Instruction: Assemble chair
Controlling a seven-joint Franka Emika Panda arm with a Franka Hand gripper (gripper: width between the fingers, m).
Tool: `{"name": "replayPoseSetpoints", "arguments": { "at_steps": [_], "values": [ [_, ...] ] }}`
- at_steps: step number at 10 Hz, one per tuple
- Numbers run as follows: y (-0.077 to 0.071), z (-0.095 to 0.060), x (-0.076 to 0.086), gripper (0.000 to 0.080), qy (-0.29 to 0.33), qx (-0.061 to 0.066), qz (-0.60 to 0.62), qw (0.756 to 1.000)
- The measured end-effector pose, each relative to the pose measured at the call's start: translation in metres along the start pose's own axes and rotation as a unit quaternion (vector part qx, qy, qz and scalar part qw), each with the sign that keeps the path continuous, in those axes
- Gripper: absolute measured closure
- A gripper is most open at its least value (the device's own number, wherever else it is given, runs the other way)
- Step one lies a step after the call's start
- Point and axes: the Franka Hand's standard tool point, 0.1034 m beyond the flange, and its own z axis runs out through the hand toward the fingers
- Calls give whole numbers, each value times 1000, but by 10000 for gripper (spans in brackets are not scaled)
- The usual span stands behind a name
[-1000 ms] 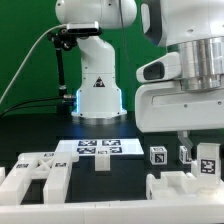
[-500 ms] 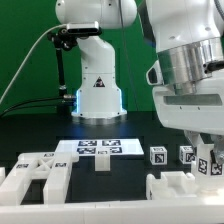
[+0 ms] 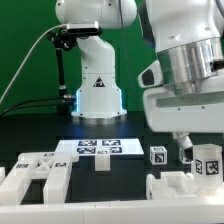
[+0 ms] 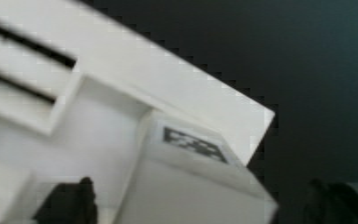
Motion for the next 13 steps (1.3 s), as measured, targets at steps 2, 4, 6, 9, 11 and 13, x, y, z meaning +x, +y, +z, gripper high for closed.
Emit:
{"name": "replayPoseSetpoints", "arguments": {
  "at_steps": [2, 4, 6, 9, 11, 13],
  "values": [
    [2, -2, -6, 155, 14, 4, -70, 997],
    [5, 0, -3, 150, 13, 0, -146, 989],
    [0, -2, 0, 150, 24, -17, -291, 956],
    [1, -1, 0, 363, 23, -15, -266, 964],
    [2, -1, 1, 507, 24, -13, -202, 979],
    [2, -2, 3, 507, 24, -11, -109, 994]
  ]
}}
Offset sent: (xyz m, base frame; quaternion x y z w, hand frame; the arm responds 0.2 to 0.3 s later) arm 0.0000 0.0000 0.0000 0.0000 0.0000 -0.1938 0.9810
